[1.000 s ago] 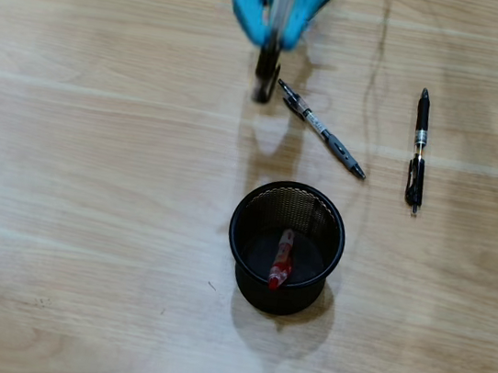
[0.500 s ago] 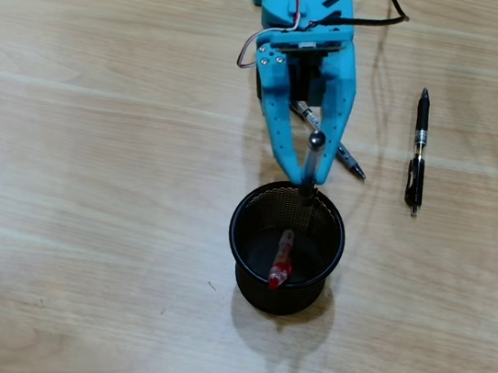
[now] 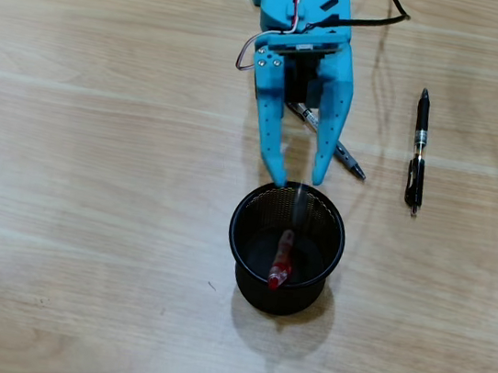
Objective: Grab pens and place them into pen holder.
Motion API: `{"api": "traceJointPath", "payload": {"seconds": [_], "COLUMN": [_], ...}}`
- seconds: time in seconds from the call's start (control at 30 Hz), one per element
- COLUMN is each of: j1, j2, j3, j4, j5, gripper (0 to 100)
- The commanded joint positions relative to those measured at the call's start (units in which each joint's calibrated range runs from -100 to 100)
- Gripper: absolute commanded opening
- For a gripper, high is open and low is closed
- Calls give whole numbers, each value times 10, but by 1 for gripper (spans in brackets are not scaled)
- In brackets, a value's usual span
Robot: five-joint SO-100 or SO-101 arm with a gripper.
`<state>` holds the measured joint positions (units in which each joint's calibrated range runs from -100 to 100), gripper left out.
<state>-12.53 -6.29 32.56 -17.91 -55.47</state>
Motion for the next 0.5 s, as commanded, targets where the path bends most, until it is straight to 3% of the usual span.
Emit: {"api": "traceJointPath", "payload": {"seconds": [0.0,0.13,0.23,0.33,0.47], "j1": [-1,1,-1,-4,-10], "j2": [-10,-12,-34,-81,-150], "j3": [-4,-3,1,15,9], "j4": [-10,-7,2,80,263], "j5": [11,13,45,65,69], "gripper": [13,12,12,10,1]}}
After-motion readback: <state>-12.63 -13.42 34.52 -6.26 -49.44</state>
